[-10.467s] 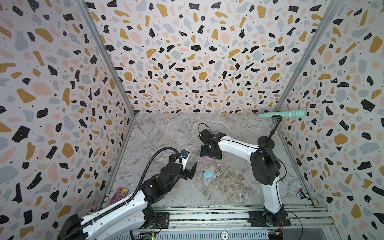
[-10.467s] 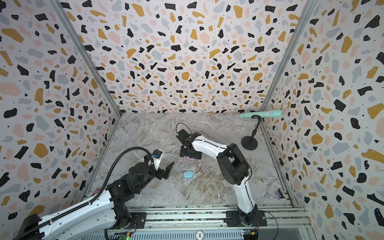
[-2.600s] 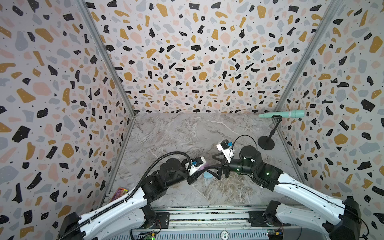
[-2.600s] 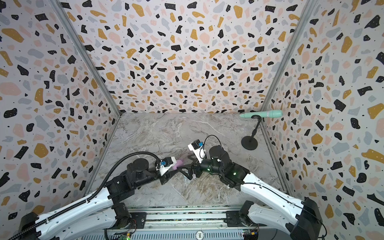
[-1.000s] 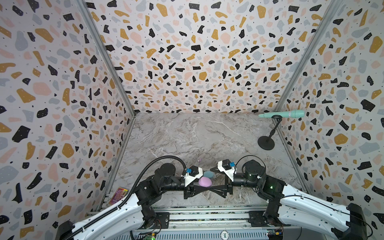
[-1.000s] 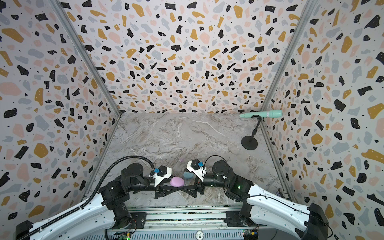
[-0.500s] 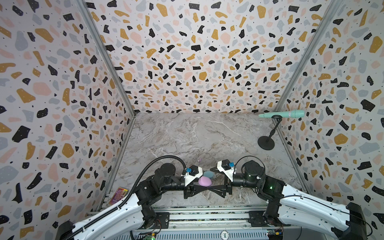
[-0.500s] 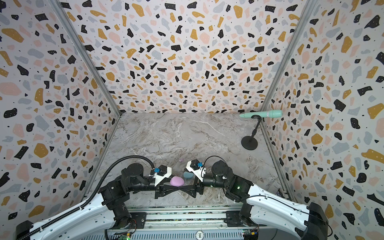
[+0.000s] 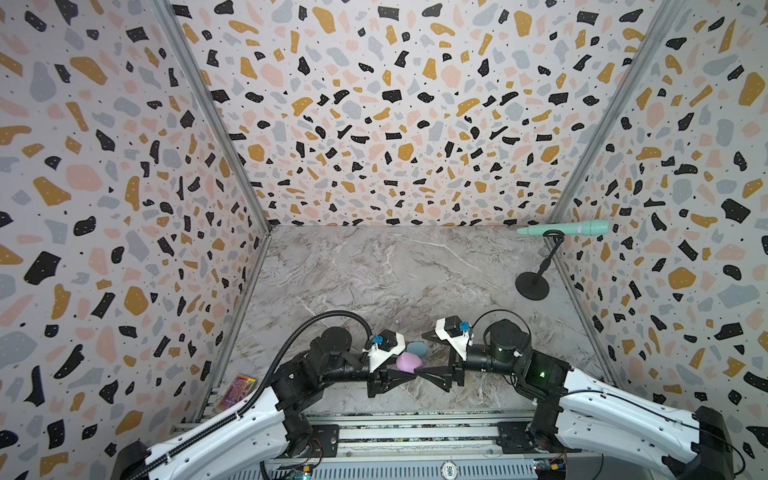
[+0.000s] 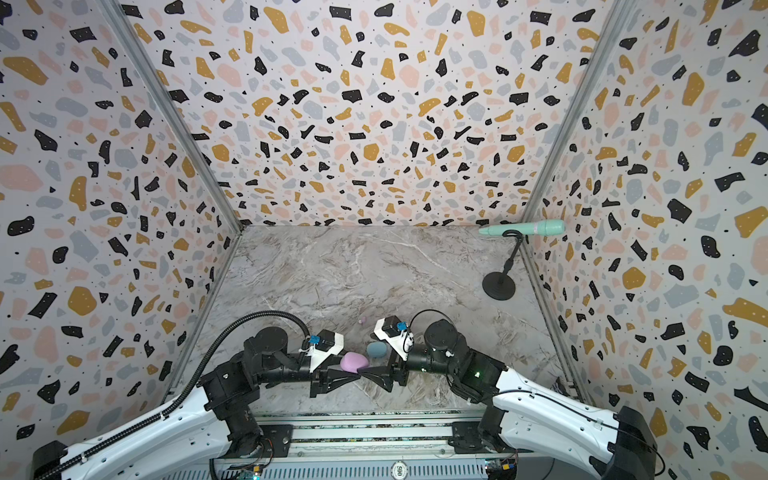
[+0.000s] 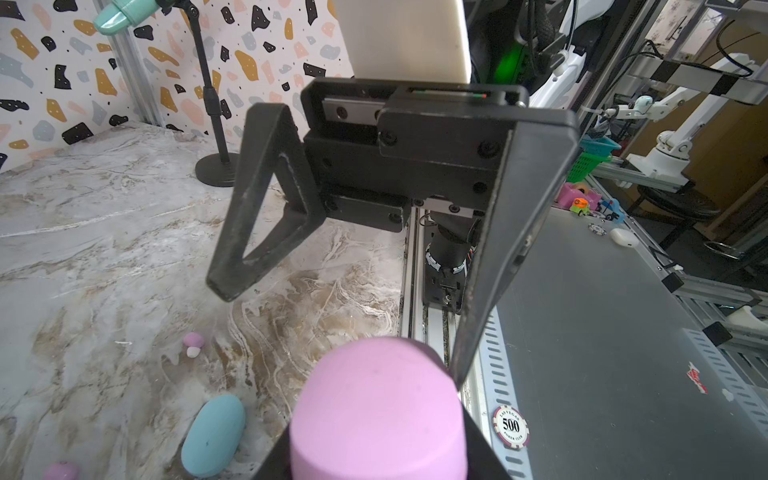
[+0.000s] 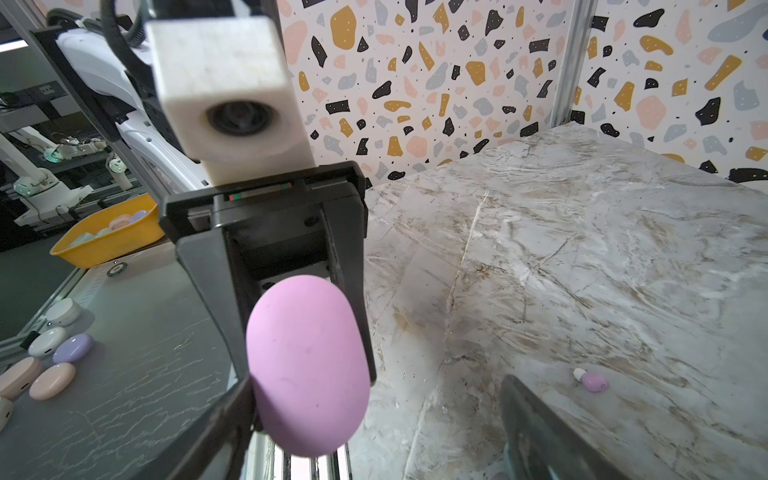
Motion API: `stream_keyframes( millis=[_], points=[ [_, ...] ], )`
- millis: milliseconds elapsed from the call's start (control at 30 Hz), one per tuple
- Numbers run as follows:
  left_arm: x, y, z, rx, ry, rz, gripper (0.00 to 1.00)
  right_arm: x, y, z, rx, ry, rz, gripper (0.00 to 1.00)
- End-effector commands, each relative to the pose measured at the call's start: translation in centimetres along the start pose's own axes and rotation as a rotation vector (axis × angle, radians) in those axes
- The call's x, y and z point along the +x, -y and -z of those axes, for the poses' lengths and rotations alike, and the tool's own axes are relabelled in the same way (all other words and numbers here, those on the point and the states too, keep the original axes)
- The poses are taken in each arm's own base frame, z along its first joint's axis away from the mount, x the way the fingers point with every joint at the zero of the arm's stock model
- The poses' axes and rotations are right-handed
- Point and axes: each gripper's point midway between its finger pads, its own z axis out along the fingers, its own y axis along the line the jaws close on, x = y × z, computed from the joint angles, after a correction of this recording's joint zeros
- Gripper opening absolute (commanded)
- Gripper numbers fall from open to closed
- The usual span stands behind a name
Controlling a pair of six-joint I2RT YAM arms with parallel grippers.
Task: Insert the wireless bluetooth earbuds into the charging case
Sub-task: 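Pull the lid up with the left gripper while the right gripper holds the base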
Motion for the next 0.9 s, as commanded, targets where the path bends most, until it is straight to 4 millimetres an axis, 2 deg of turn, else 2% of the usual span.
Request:
stream_keyframes(
  millis=[0, 333, 733, 867],
  points=[
    [-1.5, 1.7, 0.3, 0.082, 0.061, -0.046, 0.00, 0.2, 2.4, 0.0, 0.111, -0.003, -0.017, 0.91],
    [-1.5, 1.8, 0.4, 0.086, 0.062, -0.045, 0.00, -0.7, 5.3, 0.9, 0.218, 0.022, -0.073, 0.91],
    [-1.4, 1.7, 0.3, 0.082, 0.060, -0.046, 0.00, -2.0, 2.7, 1.4, 0.088, 0.068, -0.041, 0.91],
    [-1.4, 1.7, 0.2, 0.085, 0.057, -0.043, 0.00, -2.3, 2.2, 1.4, 0.061, 0.080, -0.035, 0.86]
  ],
)
